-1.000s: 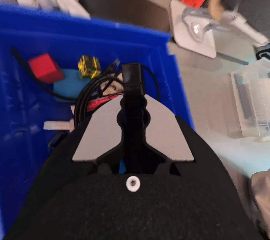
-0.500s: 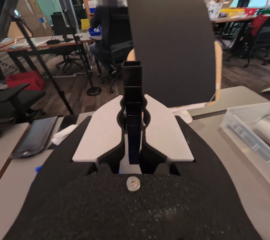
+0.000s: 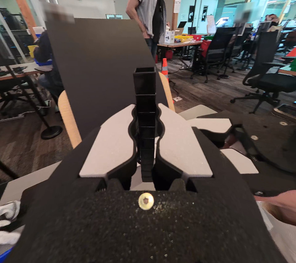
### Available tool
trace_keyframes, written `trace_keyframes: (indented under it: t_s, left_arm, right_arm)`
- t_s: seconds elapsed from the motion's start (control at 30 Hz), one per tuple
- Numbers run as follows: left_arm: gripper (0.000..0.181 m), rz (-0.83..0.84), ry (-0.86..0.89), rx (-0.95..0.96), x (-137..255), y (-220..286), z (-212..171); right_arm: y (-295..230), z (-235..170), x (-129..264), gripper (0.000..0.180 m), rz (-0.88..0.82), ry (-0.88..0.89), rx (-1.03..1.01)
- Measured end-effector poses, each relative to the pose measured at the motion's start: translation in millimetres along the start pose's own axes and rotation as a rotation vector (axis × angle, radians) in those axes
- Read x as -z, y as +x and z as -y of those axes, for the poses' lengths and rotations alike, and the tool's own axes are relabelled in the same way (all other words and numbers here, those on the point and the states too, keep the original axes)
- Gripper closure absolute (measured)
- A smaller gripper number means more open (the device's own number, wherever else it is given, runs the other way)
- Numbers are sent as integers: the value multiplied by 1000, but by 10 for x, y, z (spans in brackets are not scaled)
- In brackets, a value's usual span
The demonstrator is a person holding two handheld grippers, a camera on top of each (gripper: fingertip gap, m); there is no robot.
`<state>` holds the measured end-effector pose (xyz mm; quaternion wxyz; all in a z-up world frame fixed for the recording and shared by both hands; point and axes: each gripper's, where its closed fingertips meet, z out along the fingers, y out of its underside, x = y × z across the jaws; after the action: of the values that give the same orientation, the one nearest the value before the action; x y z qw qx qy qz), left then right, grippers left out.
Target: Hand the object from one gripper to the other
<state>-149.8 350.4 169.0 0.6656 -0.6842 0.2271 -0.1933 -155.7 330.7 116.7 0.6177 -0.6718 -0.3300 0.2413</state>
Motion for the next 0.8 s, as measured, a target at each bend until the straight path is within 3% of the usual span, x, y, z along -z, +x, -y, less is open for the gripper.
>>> trace_keyframes:
  t_s: [0.43, 0.53, 0.8]
  left_arm:
    - [160, -82, 45, 38, 185, 55, 147]
    - [160, -144, 52, 70, 253, 105, 181]
    - [154, -211, 3, 83, 268, 131, 115]
  right_arm:
    - [-33, -76, -54, 136, -42, -46, 99]
    - [-36, -9, -38, 158, -41, -4, 103]
    - [121, -20, 56, 158, -36, -45, -16]
